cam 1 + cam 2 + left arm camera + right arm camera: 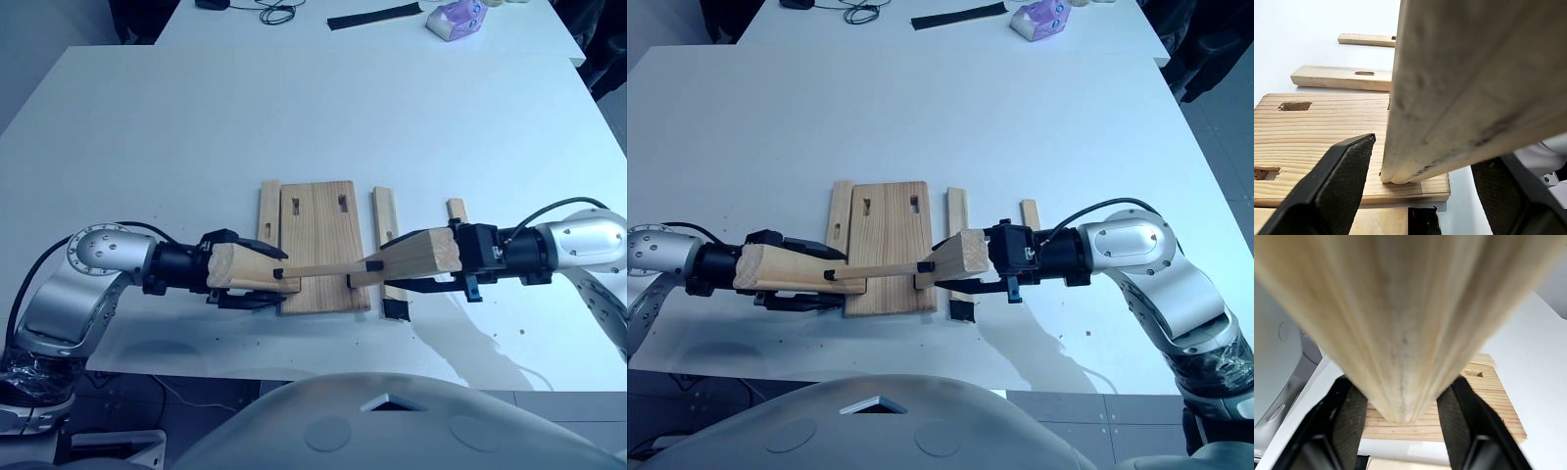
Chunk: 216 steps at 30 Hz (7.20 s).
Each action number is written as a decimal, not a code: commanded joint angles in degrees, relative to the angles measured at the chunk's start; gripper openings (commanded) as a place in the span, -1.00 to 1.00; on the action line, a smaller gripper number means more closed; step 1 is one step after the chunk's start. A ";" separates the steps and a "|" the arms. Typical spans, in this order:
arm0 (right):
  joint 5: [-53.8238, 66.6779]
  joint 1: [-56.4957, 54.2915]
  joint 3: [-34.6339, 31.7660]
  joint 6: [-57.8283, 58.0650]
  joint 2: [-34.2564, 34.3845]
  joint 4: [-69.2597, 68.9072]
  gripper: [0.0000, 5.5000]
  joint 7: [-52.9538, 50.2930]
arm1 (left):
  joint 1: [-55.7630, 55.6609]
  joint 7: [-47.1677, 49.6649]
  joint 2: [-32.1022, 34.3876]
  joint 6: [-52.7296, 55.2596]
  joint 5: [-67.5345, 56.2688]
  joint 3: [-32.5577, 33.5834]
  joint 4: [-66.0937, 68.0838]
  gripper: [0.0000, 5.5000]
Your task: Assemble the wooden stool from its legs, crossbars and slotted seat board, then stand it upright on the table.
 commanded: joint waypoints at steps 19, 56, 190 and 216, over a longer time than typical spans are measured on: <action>-7.51 -12.37 13.14 13.92 -0.87 6.40 -0.26 -1.52 | -8.10 6.63 -6.20 3.86 0.30 -4.19 -0.66 0.22; -7.94 -20.51 23.06 21.88 6.87 12.28 -0.26 -4.14 | -31.73 9.75 -23.08 15.52 2.17 -14.78 -2.65 0.22; -7.66 -17.84 23.04 19.31 4.70 9.24 -0.26 -4.25 | -52.91 -16.36 -5.09 10.23 -7.77 -31.87 27.14 -0.04; -7.51 -17.95 23.24 20.12 4.72 8.00 -0.26 -3.60 | -49.50 -16.36 -6.32 5.43 -0.60 -34.60 32.22 -0.04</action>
